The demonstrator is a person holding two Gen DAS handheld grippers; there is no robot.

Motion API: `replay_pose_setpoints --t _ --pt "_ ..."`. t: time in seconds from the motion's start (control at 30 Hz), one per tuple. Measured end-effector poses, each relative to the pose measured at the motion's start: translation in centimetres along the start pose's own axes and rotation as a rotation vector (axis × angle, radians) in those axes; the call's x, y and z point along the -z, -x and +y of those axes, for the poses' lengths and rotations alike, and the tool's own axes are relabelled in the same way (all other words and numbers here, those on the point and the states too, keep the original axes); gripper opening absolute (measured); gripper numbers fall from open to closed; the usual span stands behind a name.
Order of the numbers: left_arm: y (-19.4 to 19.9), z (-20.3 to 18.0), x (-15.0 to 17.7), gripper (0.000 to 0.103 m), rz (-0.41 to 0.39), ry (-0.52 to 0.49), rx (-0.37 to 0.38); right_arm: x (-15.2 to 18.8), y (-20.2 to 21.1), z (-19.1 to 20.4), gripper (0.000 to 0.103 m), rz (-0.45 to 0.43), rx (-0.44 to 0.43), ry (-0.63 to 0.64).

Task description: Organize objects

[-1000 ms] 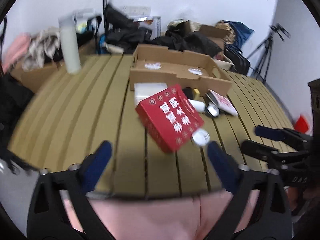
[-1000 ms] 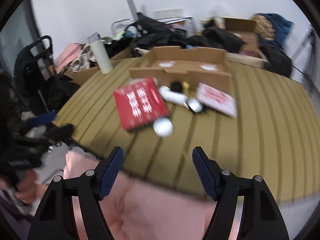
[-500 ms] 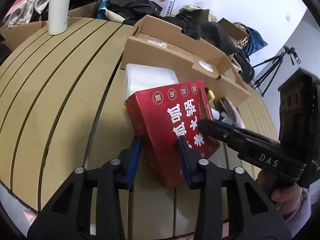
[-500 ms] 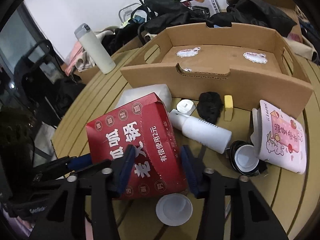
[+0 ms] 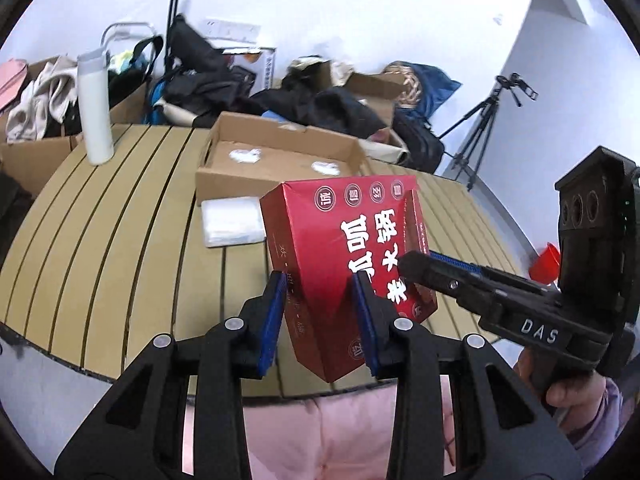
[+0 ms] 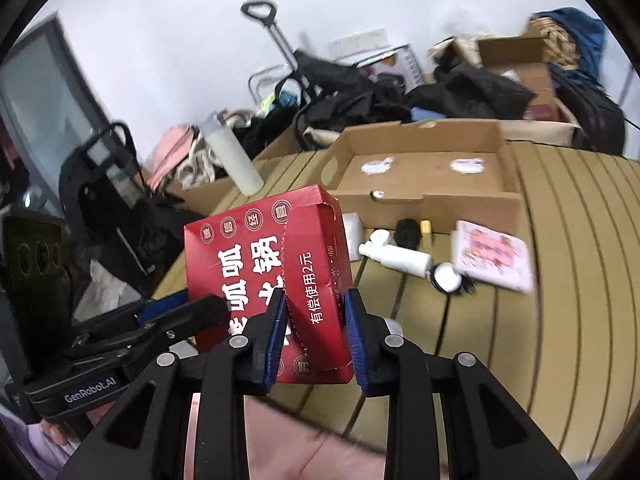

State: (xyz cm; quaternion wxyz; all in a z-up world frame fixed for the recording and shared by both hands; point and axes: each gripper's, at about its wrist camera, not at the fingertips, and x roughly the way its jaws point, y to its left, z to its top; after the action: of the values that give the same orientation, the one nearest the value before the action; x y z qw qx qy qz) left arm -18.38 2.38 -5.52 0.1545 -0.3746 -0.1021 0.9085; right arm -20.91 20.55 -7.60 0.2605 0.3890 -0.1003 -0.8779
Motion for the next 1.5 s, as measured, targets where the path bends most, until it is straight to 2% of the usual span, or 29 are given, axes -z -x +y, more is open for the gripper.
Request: replay_pose_setpoints --t 0.17,0.27,0.47,0.63,0.73,0.9,1.0,1.03,1.1,1.17,1.23,1.27,1.3,1.37,1.4,1.47,1.5 --pt "0.6 -1.5 -1.4 0.03 -0.013 -0.038 0.016 -0.3 2.6 0.2 0.031 -0.031 0.01 -0.025" --pt "0.0 -1.6 -3.2 0.03 0.002 -0.058 0.025 -1.8 2.9 0.1 0.031 -0.041 0.019 -0.026" --pt "-3.9 0.6 -9.8 0.03 0.034 -0.088 0.041 -8.0 -0.5 -1.3 0.031 -0.054 0.01 -0.039" --pt "-11.1 3.6 -15.9 0.03 0.092 -0.1 0.004 -13.9 -6.9 -3.7 0.031 -0.004 0.011 -0.05" --pt "-16.5 6.2 -18.5 0.03 0.139 -0.079 -0.016 -17.1 -12.9 -6.2 0.031 0.053 0.008 -0.092" --pt "-23.8 10.4 -20.9 0.03 0.229 -0.033 -0.022 -19.6 -21.6 -9.4 0.031 0.145 0.024 -0.135" --pt "-27.6 12.3 -21.8 0.031 0.277 -0.031 -0.068 -20.0 -26.2 -10.7 0.031 0.207 0.04 -0.161" --pt "-28.9 12.8 -21.9 0.031 0.288 -0.045 -0.107 -20.0 -27.9 -11.0 0.031 0.234 0.047 -0.167" --pt "-30.5 13.1 -21.9 0.031 0.31 -0.071 -0.145 -20.1 -30.3 -11.3 0.031 0.267 0.054 -0.17" --pt "-32.2 13.9 -21.7 0.036 0.342 -0.087 -0.18 -20.1 -32.3 -11.5 0.031 0.303 0.072 -0.18" --pt "-32.5 14.4 -21.8 0.036 0.327 -0.093 -0.205 -20.1 -33.3 -11.5 0.032 0.306 0.091 -0.171" --pt "-32.5 14.5 -21.9 0.037 0.327 -0.089 -0.21 -20.2 -33.6 -11.6 0.032 0.302 0.088 -0.182" --pt "-32.3 14.6 -22.0 0.043 0.326 -0.083 -0.197 -20.2 -34.0 -11.7 0.032 0.313 0.097 -0.187" --pt "-31.5 14.6 -22.2 0.049 0.332 -0.054 -0.178 -20.3 -34.1 -11.3 0.033 0.336 0.144 -0.142" --pt "-30.8 14.5 -22.3 0.051 0.331 -0.048 -0.174 -20.4 -33.7 -11.1 0.038 0.333 0.17 -0.119" --pt "-29.0 14.1 -22.5 0.054 0.308 -0.059 -0.197 -20.7 -31.9 -10.7 0.057 0.307 0.203 -0.093" --pt "-27.9 13.8 -22.6 0.061 0.294 -0.072 -0.206 -20.9 -30.8 -10.6 0.072 0.295 0.211 -0.083"
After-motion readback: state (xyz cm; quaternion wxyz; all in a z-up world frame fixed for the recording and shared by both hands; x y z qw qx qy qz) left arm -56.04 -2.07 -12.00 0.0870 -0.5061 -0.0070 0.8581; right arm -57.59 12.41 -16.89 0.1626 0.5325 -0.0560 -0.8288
